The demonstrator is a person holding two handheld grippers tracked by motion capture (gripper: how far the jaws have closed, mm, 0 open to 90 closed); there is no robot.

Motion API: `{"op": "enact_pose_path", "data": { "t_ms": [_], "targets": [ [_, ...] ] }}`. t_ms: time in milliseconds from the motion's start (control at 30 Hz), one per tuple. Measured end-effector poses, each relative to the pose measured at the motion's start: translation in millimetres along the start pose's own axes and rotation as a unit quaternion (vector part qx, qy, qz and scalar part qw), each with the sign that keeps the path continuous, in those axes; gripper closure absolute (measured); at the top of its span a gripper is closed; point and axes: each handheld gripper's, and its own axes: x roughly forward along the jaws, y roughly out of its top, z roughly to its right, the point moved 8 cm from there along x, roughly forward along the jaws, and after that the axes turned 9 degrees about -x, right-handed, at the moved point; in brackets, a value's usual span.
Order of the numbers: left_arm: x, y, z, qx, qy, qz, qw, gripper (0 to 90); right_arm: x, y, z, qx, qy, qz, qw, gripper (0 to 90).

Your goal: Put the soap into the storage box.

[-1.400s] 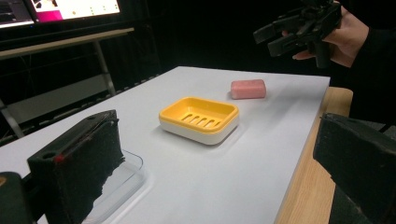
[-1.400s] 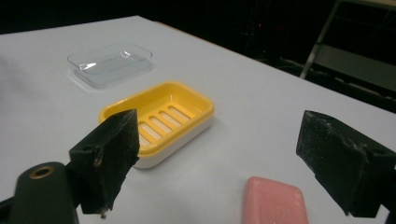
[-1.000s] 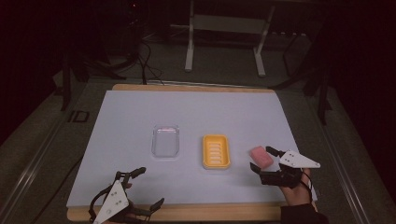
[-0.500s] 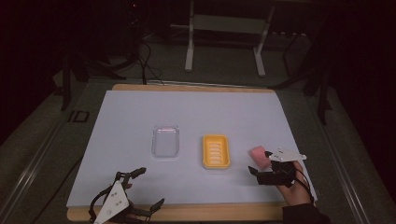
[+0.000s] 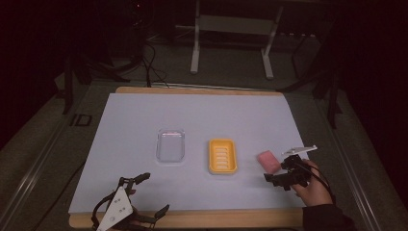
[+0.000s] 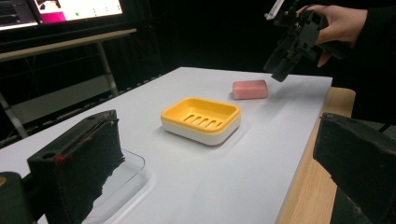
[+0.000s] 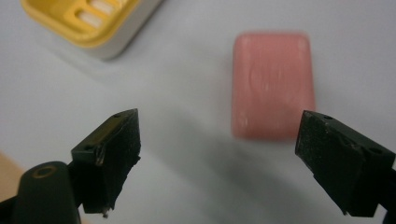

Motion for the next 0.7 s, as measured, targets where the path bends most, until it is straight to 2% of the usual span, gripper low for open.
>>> {"op": "enact_pose_path", "data": {
  "t_ms": [67, 133, 167, 200, 300, 367, 533, 600, 633, 667, 700],
  "targets": [
    [0.1, -0.1, 0.0, 0.000, 0.000, 0.000, 1.0000, 1.7, -0.8, -3.1, 1.0, 0.003, 0.008, -0.022, 0.9997, 14.2],
    [0.2, -0.2, 0.0, 0.000, 0.000, -0.001, 1.0000, 1.7, -1.2, -8.2, 1.2, 0.006, 0.016, -0.055, 0.9983, 14.2],
    [0.3, -0.3, 0.0, 0.000, 0.000, -0.001, 1.0000, 1.7, -1.9, -13.4, 0.5, 0.008, 0.025, -0.089, 0.9957, 14.8],
    [0.4, -0.3, 0.0, 0.000, 0.000, -0.001, 1.0000, 1.7, -1.9, -13.4, 0.5, 0.008, 0.025, -0.089, 0.9957, 14.8],
    [0.5, -0.5, 0.2, 0.001, 0.000, -0.002, 1.0000, 1.7, -2.6, -18.9, -1.4, 0.009, 0.038, -0.125, 0.9914, 15.0],
    [0.4, -0.5, 0.2, 0.000, 0.000, -0.002, 1.0000, 1.7, -3.0, -20.7, -2.2, 0.016, 0.045, -0.139, 0.9891, 15.0],
    [0.5, -0.6, 0.2, 0.000, 0.000, -0.002, 1.0000, 1.7, -2.6, -28.8, -4.2, 0.015, 0.060, -0.192, 0.9794, 15.7],
    [0.5, -0.7, 0.4, 0.000, 0.000, -0.003, 1.0000, 1.7, -2.3, -31.8, -4.8, 0.011, 0.061, -0.218, 0.9741, 15.8],
    [0.5, -0.7, 0.4, 0.000, 0.000, -0.003, 1.0000, 1.7, -2.3, -31.8, -4.8, 0.011, 0.061, -0.218, 0.9741, 15.8],
    [0.6, -0.7, 0.4, 0.000, 0.000, -0.003, 1.0000, 1.7, -3.0, -32.2, -4.7, 0.010, 0.065, -0.228, 0.9715, 15.9],
    [0.6, -0.7, 0.4, 0.000, 0.000, -0.003, 1.0000, 1.7, -3.5, -32.2, -4.7, 0.010, 0.068, -0.231, 0.9704, 16.1]
  ]
}}
